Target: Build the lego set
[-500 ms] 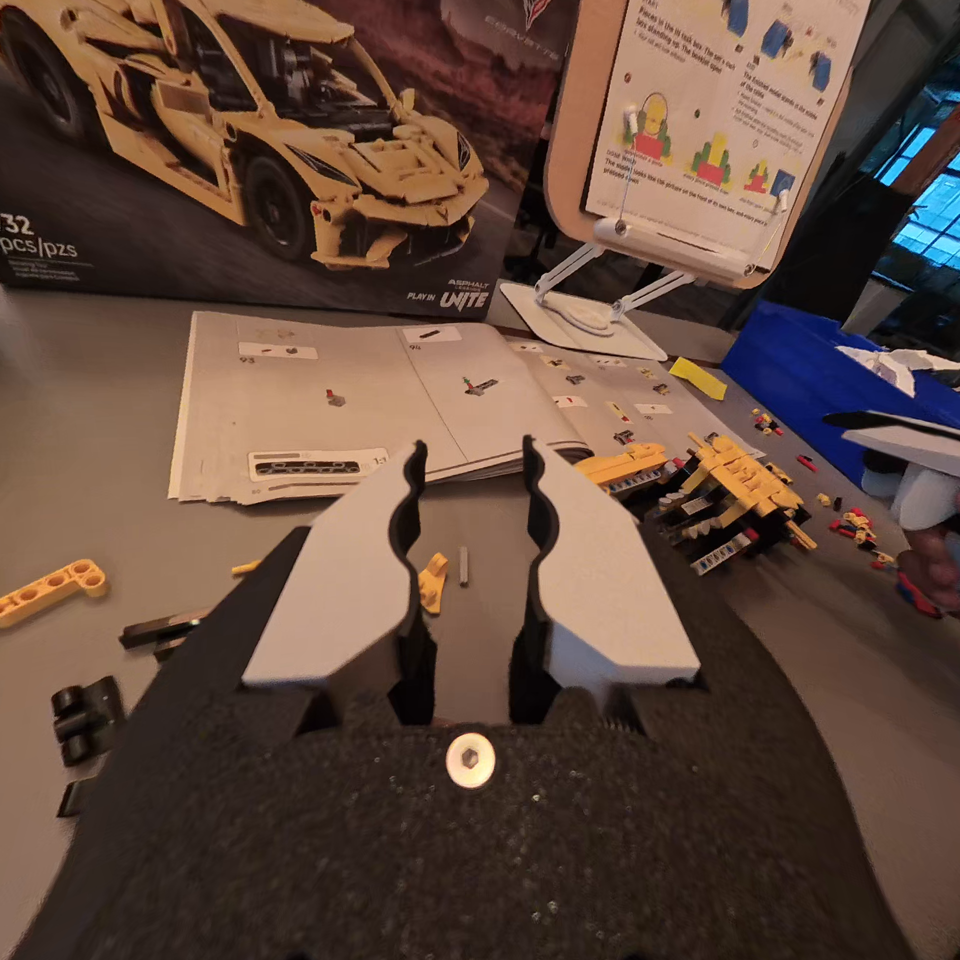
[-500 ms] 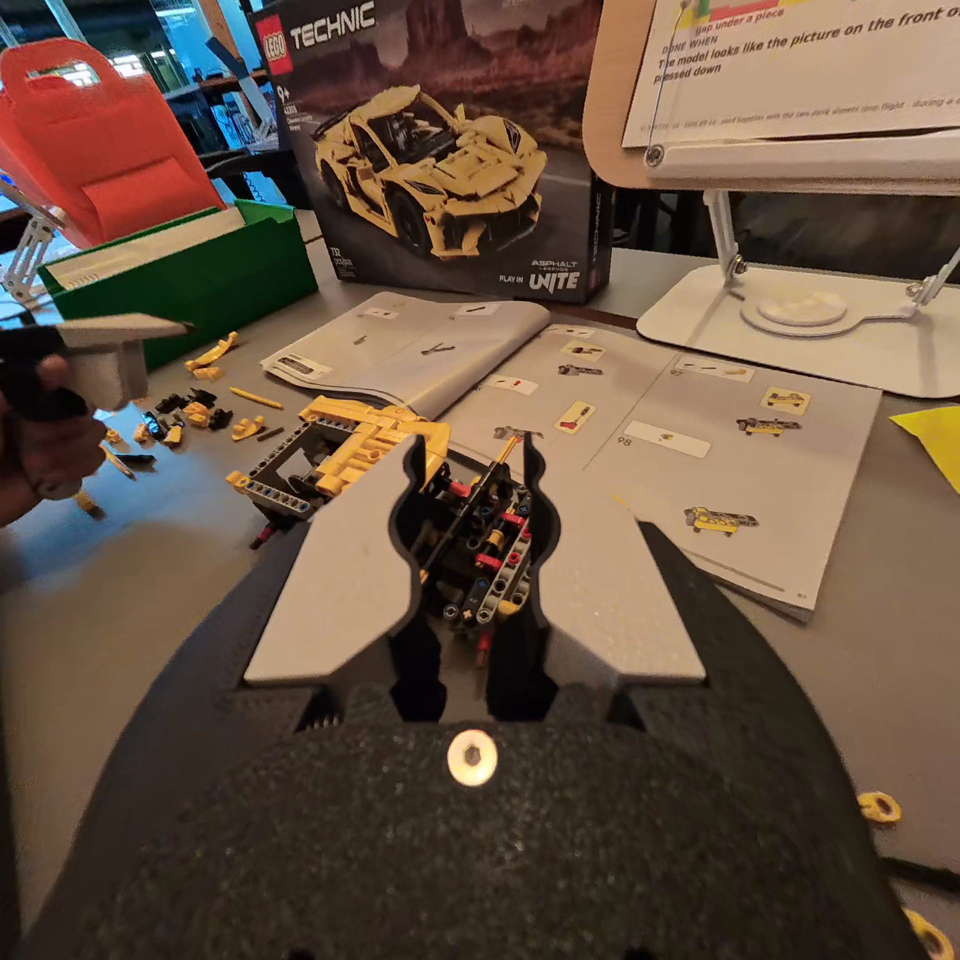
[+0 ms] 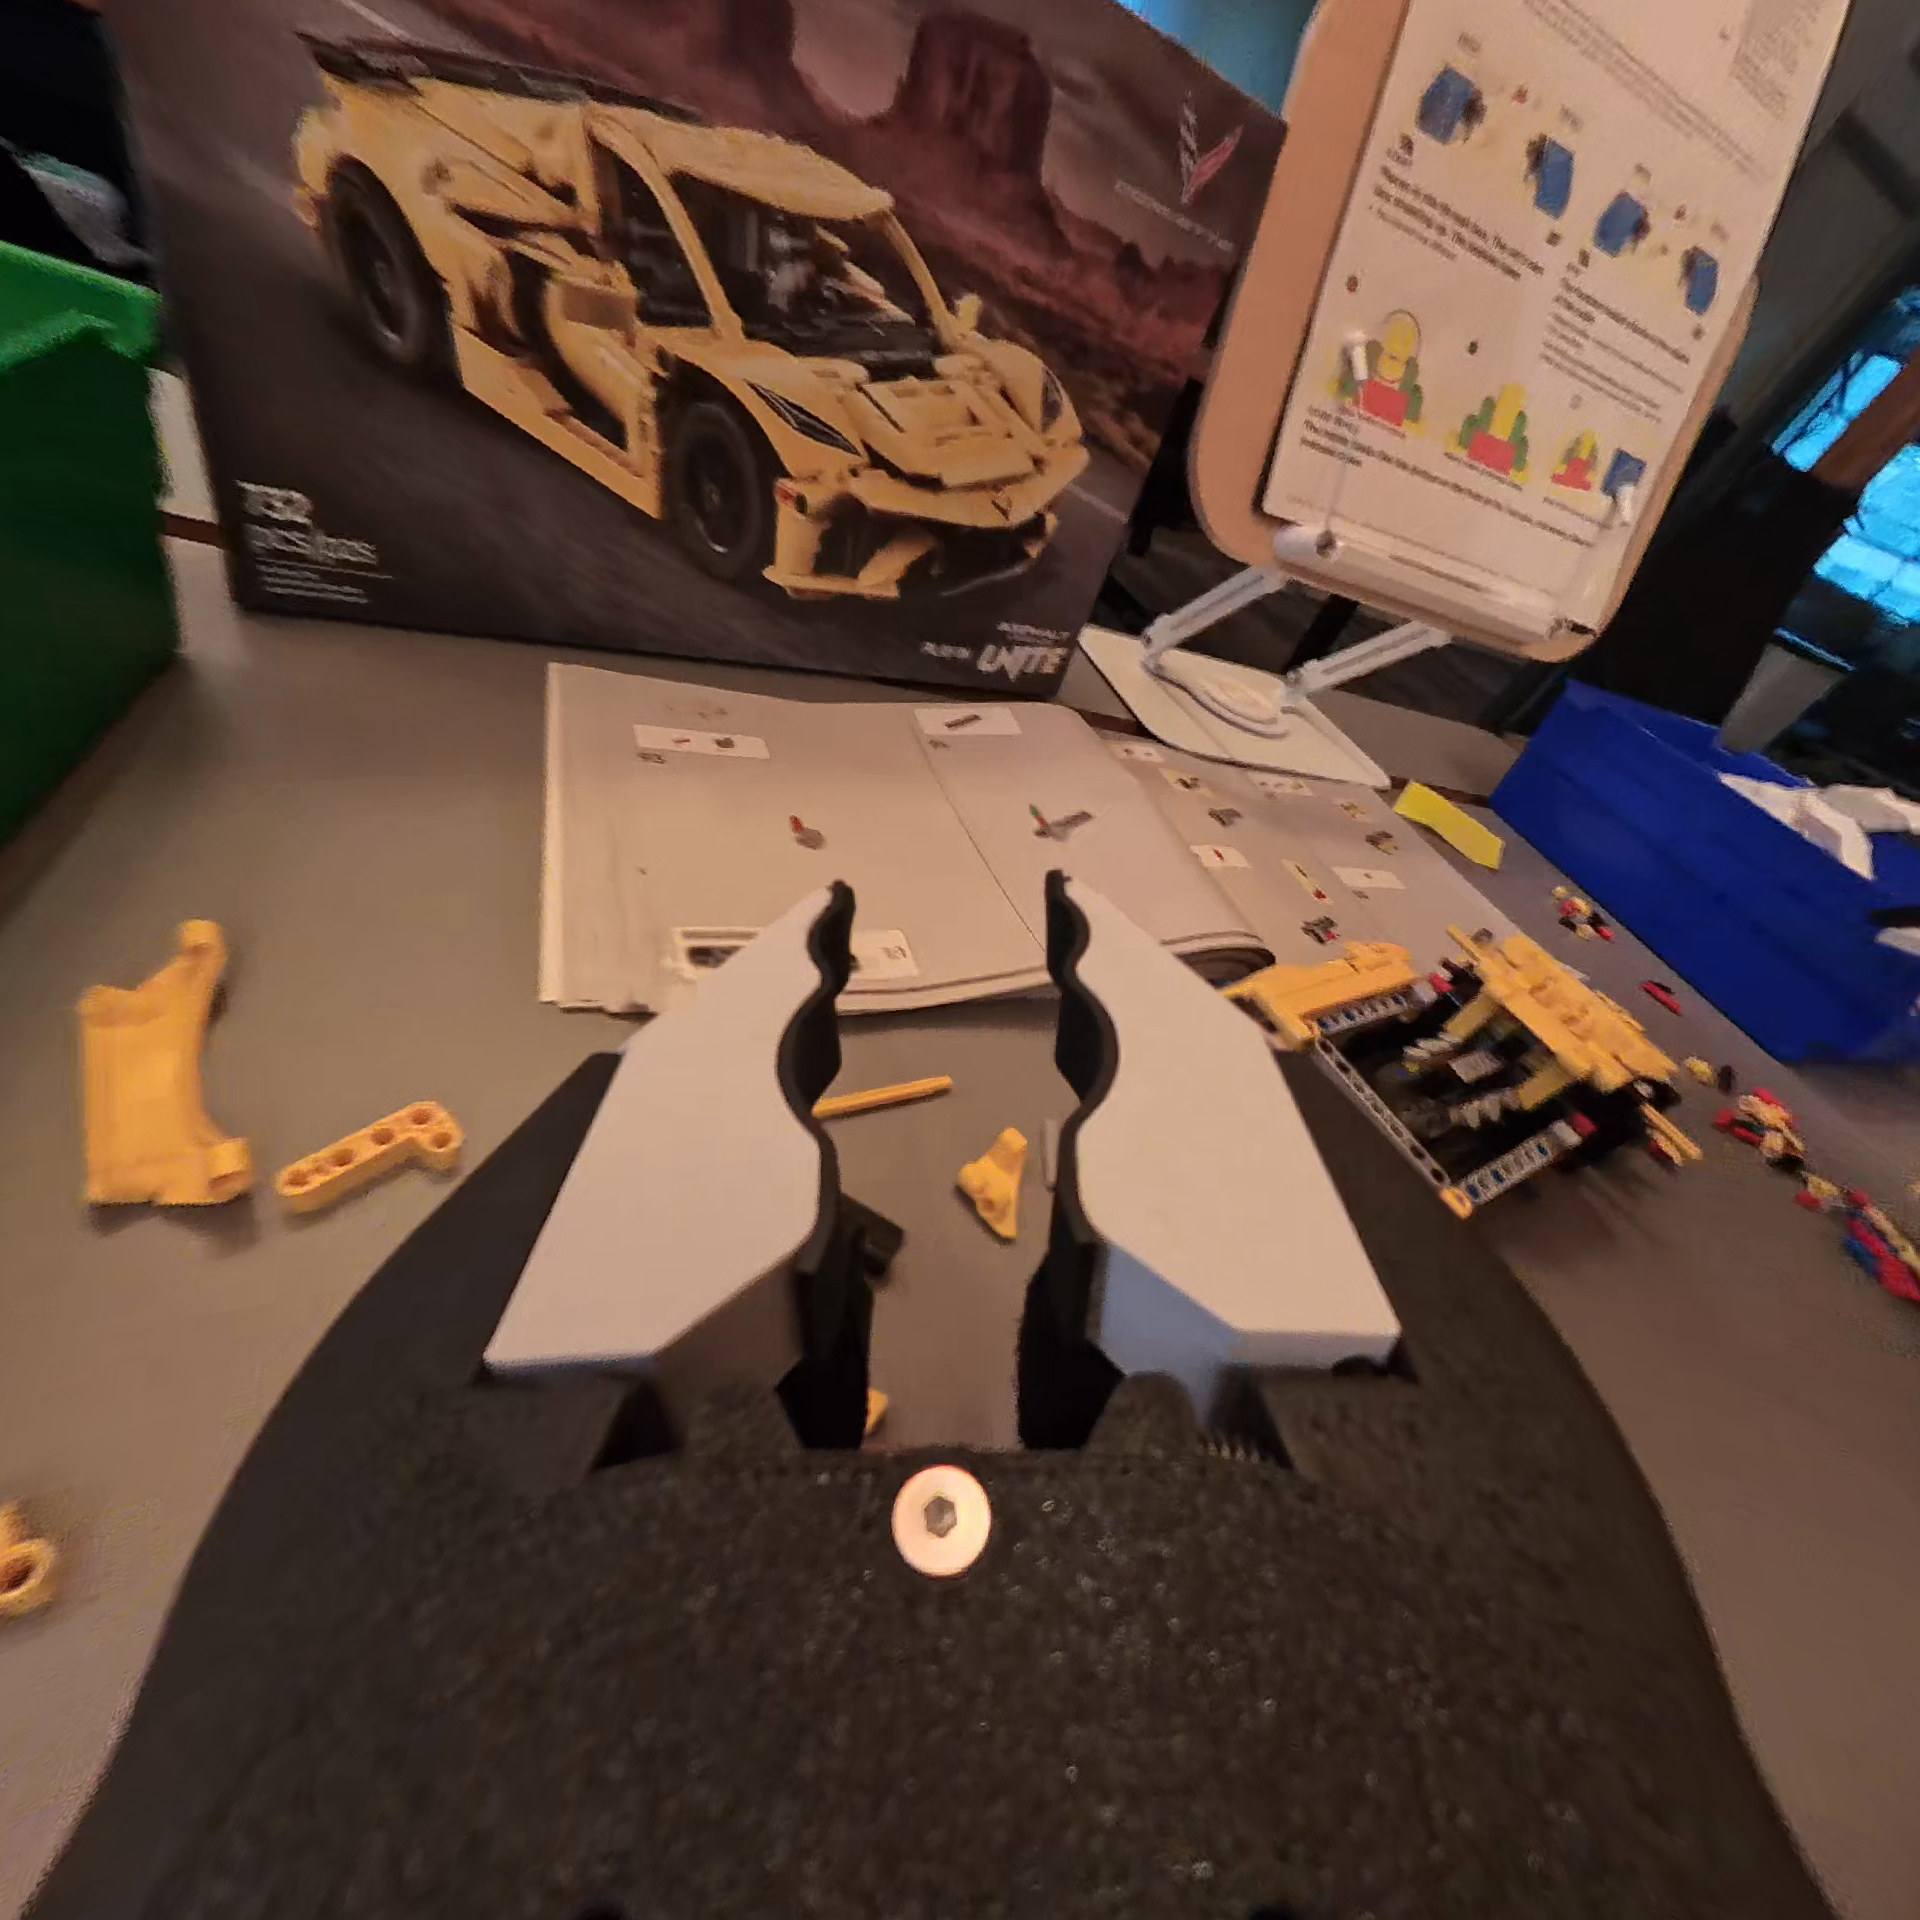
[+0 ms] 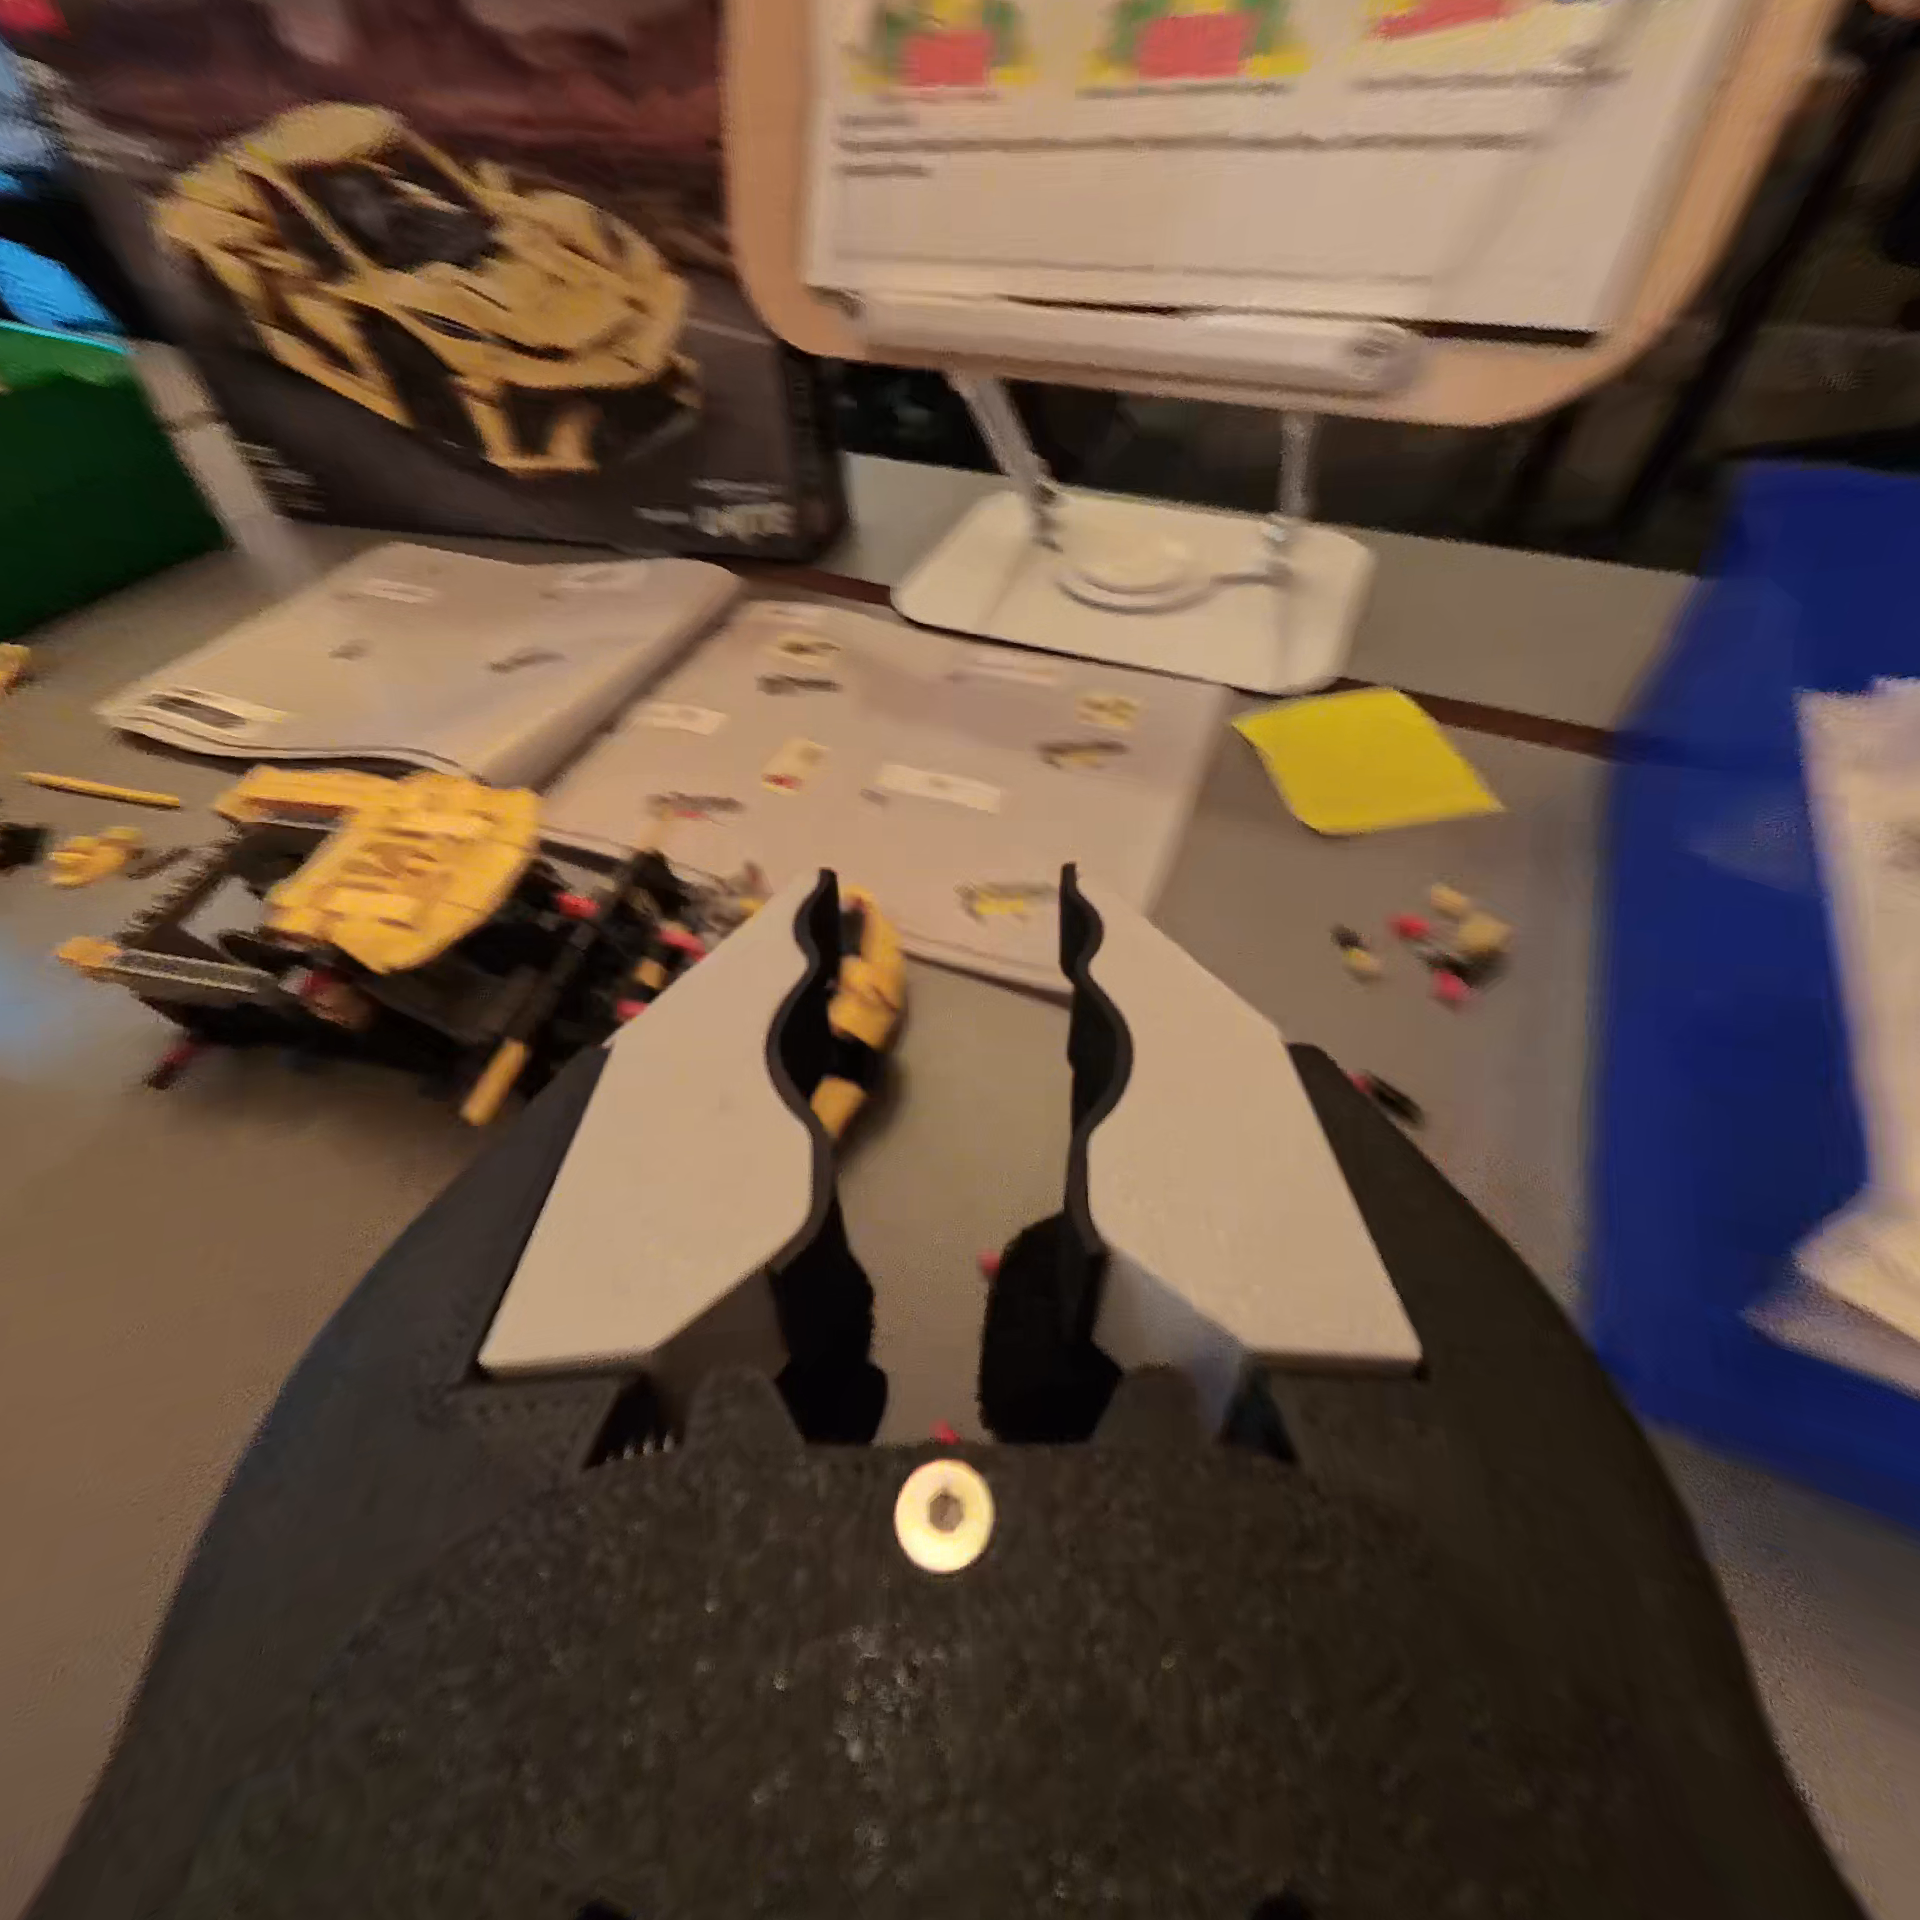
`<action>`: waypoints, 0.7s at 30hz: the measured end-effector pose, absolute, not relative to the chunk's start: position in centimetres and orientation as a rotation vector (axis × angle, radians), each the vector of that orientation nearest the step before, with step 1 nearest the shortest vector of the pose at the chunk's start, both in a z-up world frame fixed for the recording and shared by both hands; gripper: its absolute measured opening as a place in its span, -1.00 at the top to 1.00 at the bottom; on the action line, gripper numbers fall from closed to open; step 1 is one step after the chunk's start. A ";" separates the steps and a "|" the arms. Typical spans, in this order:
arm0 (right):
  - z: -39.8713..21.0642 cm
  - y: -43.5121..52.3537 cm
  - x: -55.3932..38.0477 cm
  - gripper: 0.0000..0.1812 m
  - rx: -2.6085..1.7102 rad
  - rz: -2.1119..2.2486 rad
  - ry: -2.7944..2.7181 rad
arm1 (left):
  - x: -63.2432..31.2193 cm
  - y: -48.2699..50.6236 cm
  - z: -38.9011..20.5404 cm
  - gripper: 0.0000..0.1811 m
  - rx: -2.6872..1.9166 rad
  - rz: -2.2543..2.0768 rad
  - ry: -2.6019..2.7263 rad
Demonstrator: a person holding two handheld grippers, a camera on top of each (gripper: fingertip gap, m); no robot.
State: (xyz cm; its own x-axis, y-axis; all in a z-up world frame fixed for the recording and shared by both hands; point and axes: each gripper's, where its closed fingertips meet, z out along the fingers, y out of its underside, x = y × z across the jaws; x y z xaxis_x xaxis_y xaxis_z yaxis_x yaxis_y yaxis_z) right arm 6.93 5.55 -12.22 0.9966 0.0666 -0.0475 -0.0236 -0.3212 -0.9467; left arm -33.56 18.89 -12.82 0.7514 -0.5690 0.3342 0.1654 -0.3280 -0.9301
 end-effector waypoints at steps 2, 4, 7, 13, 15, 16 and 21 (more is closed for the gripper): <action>-12.7 2.8 9.7 0.57 -1.960 0.026 0.014 | -32.4 18.7 -13.2 0.59 -1.779 -0.764 0.372; -14.2 0.2 11.5 0.58 -2.068 -0.037 0.013 | -31.7 18.5 -13.1 0.59 -1.765 -0.751 0.407; -17.2 -2.1 10.3 0.57 -2.224 0.058 -0.054 | -31.0 18.4 -13.5 0.59 -1.779 -0.742 0.438; -21.3 -3.0 7.8 0.50 -2.400 0.107 -0.238 | -30.8 18.6 -13.7 0.59 -1.780 -0.696 0.460; -21.3 -3.3 7.0 0.60 -2.385 0.091 -0.324 | -30.8 18.6 -14.0 0.59 -1.786 -0.681 0.465; -21.4 -3.3 6.8 0.60 -2.379 0.086 -0.338 | -30.8 18.6 -14.1 0.59 -1.792 -0.681 0.466; -21.6 -3.0 7.2 0.65 -2.407 0.080 -0.397 | -30.1 18.8 -14.2 0.59 -1.796 -0.692 0.481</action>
State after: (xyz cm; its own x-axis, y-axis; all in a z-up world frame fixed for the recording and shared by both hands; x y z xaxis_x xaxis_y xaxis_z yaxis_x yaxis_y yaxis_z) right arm 7.20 -2.96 -21.63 0.9514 0.3042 0.0480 0.2621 -0.7178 -0.6450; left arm -30.11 18.79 -14.24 0.7471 -0.6271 0.2204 0.0120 -0.3188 -0.9477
